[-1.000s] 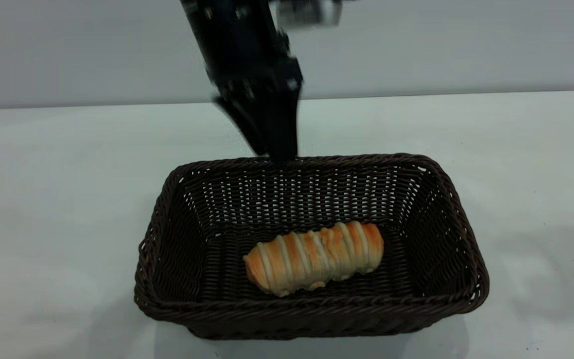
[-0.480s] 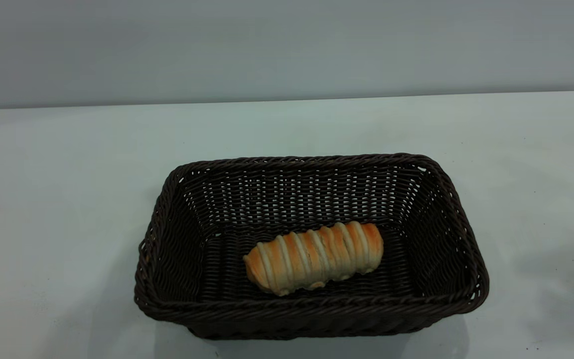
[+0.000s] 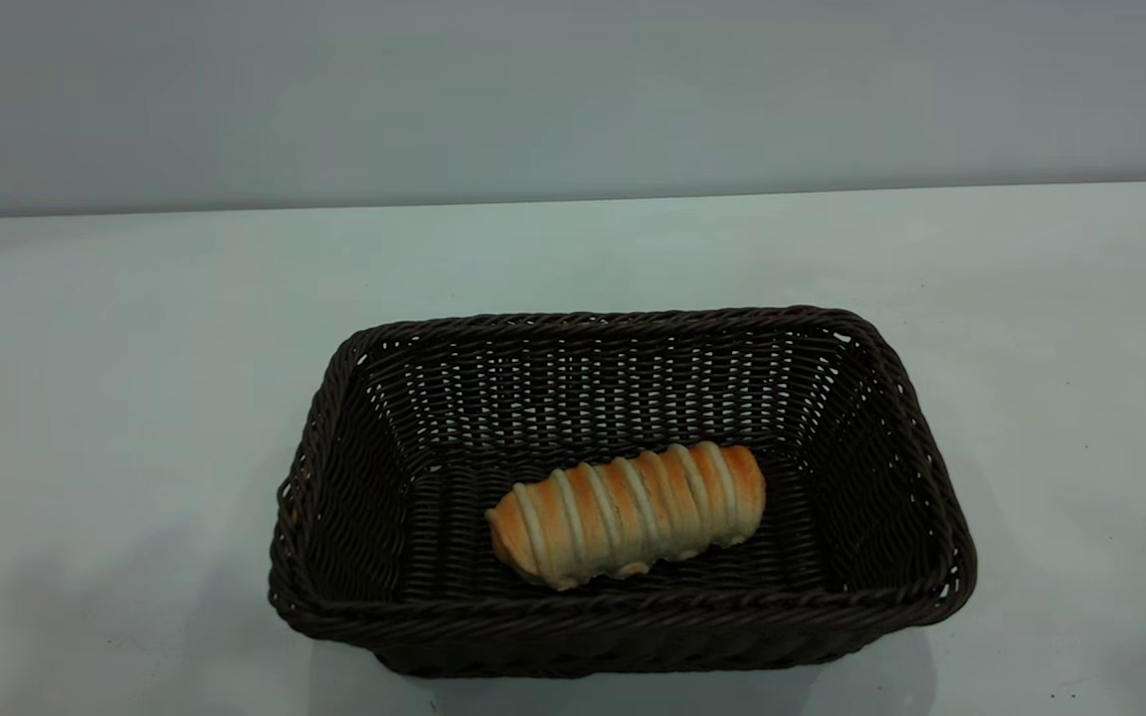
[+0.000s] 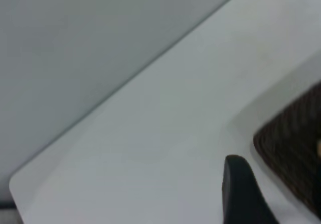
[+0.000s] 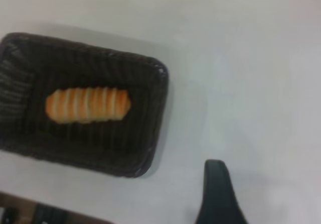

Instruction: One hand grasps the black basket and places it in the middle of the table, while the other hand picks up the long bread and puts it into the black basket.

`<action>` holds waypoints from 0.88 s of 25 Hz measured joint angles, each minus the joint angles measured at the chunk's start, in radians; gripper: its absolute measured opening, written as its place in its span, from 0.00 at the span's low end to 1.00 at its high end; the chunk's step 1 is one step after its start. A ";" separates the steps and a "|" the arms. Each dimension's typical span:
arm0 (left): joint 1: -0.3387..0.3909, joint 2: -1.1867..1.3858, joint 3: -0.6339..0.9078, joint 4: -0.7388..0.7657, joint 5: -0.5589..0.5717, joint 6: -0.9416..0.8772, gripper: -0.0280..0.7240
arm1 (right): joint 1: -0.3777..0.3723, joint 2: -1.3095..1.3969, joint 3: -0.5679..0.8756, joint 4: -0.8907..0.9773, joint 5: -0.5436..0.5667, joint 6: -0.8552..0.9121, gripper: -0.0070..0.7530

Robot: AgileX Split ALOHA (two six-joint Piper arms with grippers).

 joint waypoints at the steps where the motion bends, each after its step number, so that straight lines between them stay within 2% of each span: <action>1: 0.000 -0.045 0.046 0.000 0.000 -0.006 0.55 | 0.000 -0.031 0.024 0.011 0.000 -0.005 0.71; 14: 0.000 -0.616 0.722 -0.029 0.000 -0.191 0.55 | 0.000 -0.399 0.368 0.034 0.000 -0.116 0.71; 22: 0.000 -0.896 1.037 -0.033 -0.005 -0.303 0.55 | 0.000 -0.585 0.513 0.035 0.000 -0.168 0.71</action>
